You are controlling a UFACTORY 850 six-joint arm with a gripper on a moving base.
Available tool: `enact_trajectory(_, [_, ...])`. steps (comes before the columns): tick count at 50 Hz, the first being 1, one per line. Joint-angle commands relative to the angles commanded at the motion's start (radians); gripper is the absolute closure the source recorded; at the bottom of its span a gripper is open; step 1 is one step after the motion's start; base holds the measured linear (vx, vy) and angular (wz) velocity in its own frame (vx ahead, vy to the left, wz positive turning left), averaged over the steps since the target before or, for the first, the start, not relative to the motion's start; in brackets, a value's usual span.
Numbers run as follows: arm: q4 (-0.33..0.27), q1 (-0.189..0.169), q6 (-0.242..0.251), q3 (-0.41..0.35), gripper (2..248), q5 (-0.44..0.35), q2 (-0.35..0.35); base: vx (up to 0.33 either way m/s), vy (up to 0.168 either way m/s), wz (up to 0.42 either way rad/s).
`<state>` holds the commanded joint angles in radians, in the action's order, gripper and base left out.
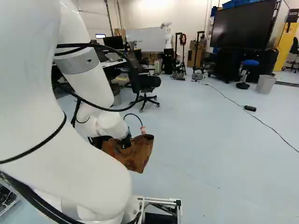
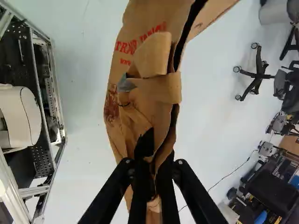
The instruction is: Pick up the grocery bag from the ground
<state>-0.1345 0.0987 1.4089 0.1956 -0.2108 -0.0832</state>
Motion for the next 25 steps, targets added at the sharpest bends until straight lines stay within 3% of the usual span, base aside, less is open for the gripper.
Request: enact_trajectory(25, [0.008, -0.006, -0.088, -0.007, 226, -0.042, -0.012, 0.000, 0.000, 0.000])
